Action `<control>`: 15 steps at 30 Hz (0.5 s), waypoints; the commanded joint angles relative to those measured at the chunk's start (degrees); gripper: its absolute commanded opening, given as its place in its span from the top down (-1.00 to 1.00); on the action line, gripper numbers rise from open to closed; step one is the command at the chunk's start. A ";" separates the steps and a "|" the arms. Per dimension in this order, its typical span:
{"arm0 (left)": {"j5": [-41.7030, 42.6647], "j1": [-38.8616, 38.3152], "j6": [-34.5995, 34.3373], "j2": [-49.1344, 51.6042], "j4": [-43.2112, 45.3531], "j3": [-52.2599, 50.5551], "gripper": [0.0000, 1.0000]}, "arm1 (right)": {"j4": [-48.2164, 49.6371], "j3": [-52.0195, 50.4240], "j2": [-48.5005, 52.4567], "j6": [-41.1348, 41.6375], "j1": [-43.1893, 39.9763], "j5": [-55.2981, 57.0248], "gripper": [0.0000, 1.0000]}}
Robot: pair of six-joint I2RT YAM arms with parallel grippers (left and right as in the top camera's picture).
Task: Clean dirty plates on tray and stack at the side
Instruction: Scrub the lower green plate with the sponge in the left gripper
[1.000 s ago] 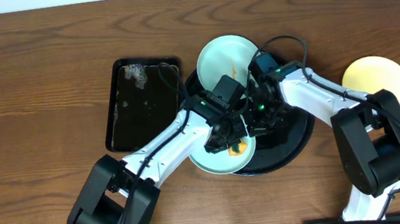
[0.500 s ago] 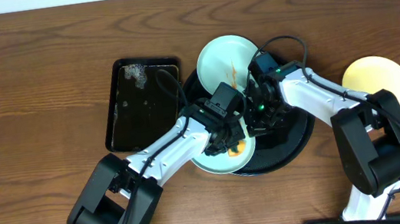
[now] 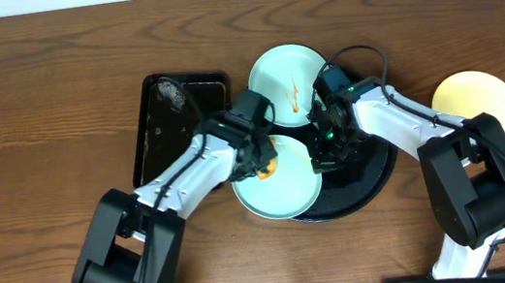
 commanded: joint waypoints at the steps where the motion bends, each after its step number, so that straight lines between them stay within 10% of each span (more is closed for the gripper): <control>1: 6.71 1.27 7.69 -0.85 -1.66 -1.09 0.86 | -0.70 0.17 -0.79 1.05 -0.46 5.38 0.98; 15: 4.35 7.30 14.29 -20.37 -3.52 -0.61 0.85 | -1.20 0.17 -0.96 1.88 -0.46 10.23 0.98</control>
